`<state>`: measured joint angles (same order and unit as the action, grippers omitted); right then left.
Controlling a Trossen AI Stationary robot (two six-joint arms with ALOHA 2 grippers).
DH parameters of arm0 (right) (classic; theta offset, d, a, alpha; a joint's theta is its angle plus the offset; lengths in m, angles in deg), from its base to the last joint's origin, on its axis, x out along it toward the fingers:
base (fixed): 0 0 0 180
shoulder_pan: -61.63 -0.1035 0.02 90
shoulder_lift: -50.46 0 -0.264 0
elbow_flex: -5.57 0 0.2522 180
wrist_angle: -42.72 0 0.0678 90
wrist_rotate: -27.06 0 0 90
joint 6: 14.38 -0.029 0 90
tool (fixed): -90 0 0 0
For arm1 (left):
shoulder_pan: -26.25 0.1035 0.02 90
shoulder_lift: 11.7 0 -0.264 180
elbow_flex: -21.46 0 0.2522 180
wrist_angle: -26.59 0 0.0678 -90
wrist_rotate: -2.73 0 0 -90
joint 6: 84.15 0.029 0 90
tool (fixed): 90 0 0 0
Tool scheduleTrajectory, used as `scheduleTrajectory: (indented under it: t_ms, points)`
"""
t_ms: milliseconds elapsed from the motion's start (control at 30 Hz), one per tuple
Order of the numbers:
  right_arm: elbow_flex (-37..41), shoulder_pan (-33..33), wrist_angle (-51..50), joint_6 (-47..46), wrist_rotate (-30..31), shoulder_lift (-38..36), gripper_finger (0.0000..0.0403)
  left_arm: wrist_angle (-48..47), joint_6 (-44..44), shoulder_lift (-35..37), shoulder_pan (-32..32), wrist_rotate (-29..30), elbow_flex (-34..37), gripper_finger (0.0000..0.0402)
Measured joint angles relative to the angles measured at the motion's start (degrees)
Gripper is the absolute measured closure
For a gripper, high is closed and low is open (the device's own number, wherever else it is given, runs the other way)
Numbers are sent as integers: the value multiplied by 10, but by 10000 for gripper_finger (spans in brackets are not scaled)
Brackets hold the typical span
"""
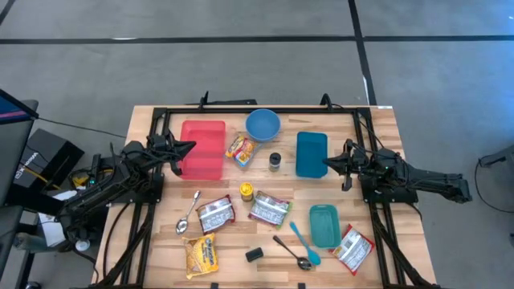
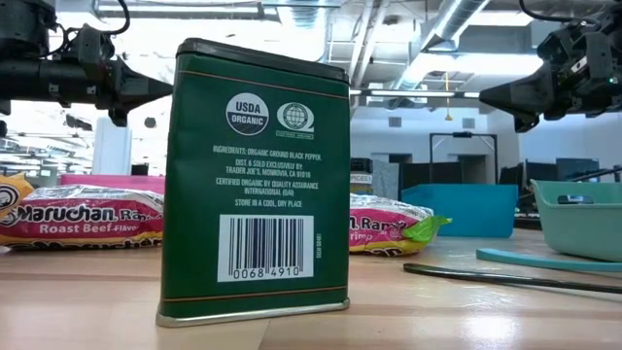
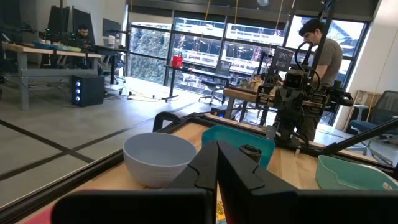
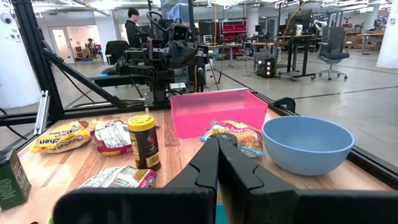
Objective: Pick & Place Food Item
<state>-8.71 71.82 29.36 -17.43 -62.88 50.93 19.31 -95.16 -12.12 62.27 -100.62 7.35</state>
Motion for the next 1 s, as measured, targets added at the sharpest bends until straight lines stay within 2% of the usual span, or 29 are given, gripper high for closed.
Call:
scheduleTrajectory:
  t_ms: [600, 700, 867, 1000]
  points:
    - [0, 4, 6, 0, 6, 0, 401, 0, 0, 0, 0, 0, 0, 402]
    - [0, 4, 34, -8, 3, 0, 401, 0, 0, 0, 0, 0, 0, 402]
    - [0, 1, 107, -75, 3, 0, 401, 18, 0, 0, 0, 0, 0, 402]
    - [0, 1, 196, -75, 4, 0, 401, 97, 0, 0, 0, 0, 0, 402]
